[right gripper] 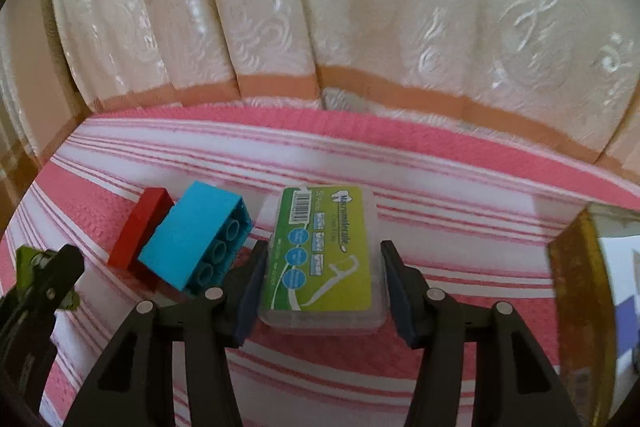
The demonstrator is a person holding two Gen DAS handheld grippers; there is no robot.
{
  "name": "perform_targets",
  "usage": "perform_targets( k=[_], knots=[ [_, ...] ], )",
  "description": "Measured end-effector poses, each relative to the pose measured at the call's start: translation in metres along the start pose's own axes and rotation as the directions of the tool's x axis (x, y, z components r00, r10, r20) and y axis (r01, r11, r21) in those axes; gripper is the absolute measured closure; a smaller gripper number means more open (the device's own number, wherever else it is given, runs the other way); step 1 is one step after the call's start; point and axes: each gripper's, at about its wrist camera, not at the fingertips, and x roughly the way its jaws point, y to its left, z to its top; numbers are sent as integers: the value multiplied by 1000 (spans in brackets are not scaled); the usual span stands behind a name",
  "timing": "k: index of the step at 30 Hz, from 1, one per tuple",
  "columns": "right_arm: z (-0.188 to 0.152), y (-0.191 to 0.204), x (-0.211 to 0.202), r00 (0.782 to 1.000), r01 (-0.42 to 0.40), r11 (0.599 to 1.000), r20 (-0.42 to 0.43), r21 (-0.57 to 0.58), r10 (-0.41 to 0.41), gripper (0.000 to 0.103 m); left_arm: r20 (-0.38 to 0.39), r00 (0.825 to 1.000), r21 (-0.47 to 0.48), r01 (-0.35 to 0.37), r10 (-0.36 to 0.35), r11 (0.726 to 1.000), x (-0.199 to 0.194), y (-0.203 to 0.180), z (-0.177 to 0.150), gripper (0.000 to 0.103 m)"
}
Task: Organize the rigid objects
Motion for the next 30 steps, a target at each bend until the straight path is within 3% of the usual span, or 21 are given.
perform_targets(
  k=[11,18,30],
  knots=[
    [-24,-18,-68,976,86,996,199,5,-85,46,73,997,70,26,-31,997,-16,-17,-4,73],
    [-38,-35,-91,968,84,996,236,18,-86,46,119,992,121,35,-50,992,-26,-30,-8,73],
    [-49,-57,-114,955,74,996,283,50,-85,46,160,983,116,73,-91,991,-38,-42,-14,73]
  ],
)
